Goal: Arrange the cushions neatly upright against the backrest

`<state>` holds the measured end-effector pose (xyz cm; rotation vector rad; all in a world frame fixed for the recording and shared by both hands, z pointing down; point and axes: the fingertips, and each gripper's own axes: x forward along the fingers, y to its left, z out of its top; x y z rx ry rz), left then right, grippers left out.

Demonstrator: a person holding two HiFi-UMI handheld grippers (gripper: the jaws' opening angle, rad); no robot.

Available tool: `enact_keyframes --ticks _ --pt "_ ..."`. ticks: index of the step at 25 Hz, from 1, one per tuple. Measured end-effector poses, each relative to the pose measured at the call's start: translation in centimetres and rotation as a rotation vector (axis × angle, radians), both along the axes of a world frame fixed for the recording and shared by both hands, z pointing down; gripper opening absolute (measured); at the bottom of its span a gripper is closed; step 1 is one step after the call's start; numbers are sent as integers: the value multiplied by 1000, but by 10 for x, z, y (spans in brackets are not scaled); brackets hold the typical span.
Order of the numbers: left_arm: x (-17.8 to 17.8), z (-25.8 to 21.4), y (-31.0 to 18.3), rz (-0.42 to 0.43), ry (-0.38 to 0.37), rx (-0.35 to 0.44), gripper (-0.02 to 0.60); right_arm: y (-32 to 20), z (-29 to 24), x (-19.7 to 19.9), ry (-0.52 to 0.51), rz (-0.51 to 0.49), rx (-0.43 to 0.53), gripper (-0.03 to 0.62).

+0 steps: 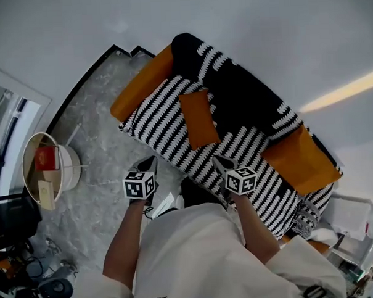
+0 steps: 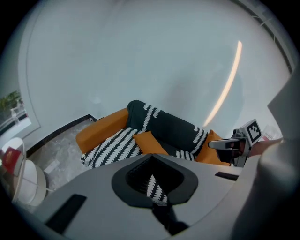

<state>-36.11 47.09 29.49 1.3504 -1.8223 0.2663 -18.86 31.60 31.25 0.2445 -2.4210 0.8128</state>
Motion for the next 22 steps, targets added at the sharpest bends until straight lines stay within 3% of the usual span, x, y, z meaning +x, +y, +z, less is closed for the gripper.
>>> enact_keyframes --ticks 7,11,22 --pt "-46 4 -96 76 -46 -3 18 -80 34 -16 7 62 -39 23" --pt "-64 3 -125 121 -48 -18 18 -101 38 -21 16 102 -43 23" --pt "-88 29 -245 438 -31 -84 18 -146 63 -4 82 404 -97 25"
